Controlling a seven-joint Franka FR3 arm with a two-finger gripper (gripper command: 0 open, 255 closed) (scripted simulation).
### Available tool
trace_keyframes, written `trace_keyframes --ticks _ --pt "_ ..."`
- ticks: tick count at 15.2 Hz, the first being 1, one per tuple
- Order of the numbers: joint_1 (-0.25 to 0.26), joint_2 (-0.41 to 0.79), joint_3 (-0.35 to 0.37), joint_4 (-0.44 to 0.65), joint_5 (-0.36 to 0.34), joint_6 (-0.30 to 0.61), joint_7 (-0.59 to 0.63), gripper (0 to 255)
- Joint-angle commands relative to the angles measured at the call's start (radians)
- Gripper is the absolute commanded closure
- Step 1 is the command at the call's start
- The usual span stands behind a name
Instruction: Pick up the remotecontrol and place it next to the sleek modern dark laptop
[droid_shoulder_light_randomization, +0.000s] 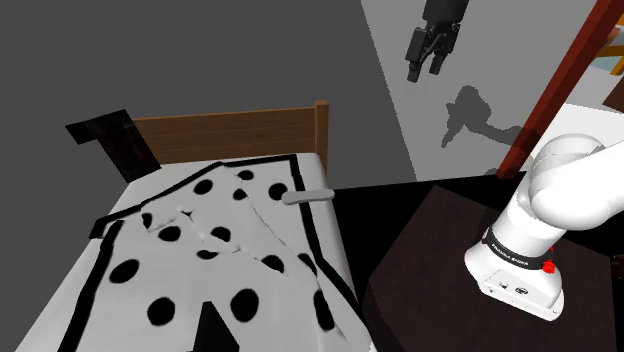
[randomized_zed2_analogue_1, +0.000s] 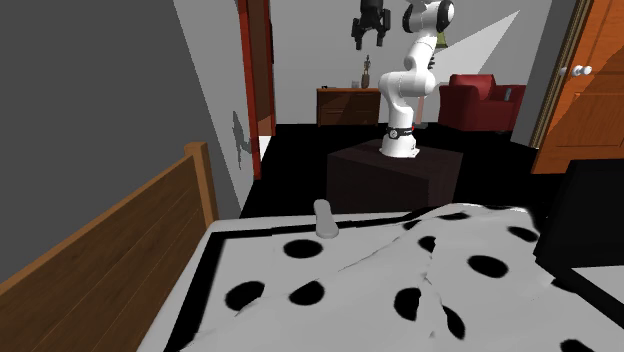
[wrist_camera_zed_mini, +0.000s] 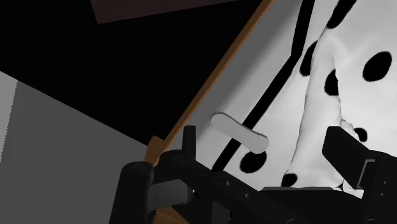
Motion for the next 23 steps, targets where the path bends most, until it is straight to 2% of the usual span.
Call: trace_keyframes --ticks 1,12,23 --pt "0.0 0.0 0.0 0.0 0.0 0.0 0.0 0" --pt "0.061 0.251 -0.076 -0.123 -0.027 0.363 -0.242 0" --pt "0.121 0.629 -0.12 -0.077 0.013 0.681 -0.493 0"
